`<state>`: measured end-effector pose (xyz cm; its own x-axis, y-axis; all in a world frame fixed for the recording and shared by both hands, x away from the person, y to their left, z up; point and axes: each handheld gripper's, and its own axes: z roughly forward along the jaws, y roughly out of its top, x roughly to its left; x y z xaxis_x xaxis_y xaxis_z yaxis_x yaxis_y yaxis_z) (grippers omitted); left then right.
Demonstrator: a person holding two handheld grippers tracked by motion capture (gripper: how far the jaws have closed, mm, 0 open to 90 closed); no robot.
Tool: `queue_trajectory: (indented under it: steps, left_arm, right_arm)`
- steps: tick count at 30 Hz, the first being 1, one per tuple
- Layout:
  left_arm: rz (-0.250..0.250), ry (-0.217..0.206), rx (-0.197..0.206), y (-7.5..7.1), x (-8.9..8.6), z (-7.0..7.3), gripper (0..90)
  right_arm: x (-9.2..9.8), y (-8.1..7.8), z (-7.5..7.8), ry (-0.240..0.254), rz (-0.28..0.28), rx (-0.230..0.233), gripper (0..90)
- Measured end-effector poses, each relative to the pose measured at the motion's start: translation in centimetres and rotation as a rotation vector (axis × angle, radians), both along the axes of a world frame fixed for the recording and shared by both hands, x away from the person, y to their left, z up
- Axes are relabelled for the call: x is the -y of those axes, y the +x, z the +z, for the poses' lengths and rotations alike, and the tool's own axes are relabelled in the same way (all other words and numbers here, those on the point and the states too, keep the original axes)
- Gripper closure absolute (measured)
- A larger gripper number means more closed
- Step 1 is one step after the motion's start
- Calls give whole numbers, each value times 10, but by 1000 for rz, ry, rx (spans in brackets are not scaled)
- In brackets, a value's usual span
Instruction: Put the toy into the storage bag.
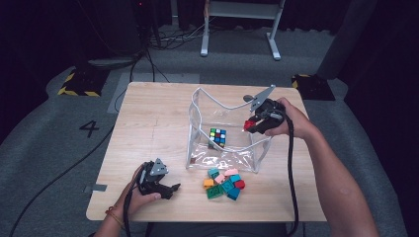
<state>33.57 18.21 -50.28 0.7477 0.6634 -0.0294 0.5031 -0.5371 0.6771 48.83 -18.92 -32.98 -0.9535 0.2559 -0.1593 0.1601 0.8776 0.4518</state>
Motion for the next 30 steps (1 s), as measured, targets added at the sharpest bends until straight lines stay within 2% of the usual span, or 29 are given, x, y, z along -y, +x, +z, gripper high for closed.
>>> queue_trajectory:
  steps: [2,3,4,7,9,10,14,17,20,21,22,25,30]
  left_arm:
    - [-3,7,9,0,0,0,125]
    - [-1,0,0,0,0,0,125]
    - [0,3,6,0,0,0,125]
    - [-3,8,9,0,0,0,125]
    - [0,3,6,0,0,0,125]
    - [-1,1,2,0,0,0,125]
    - [-3,8,10,1,0,0,125]
    - [-3,8,9,1,0,0,125]
    - [-4,8,9,1,0,0,125]
    - [-4,8,9,1,0,0,125]
    - [-1,5,10,1,0,0,125]
    - [-1,5,9,1,0,0,125]
    - [-3,5,9,1,0,0,125]
  right_arm:
    - [2,1,-1,-3,-15,-4,587]
    - [3,1,0,-3,-19,-2,574]
    - [4,1,0,2,-20,7,543]
    - [7,1,2,27,-31,10,530]
    - [10,1,3,58,-38,22,508]
    - [11,-1,4,79,-55,12,494]
    - [17,-5,9,140,-65,39,456]
    - [23,-8,14,200,-75,72,428]
    - [29,-15,18,266,-110,130,422]
    - [30,-18,19,288,-122,136,412]
    - [33,-20,20,303,-118,152,396]
    - [39,-27,25,344,-151,187,356]
    - [54,-43,36,438,-184,258,344]
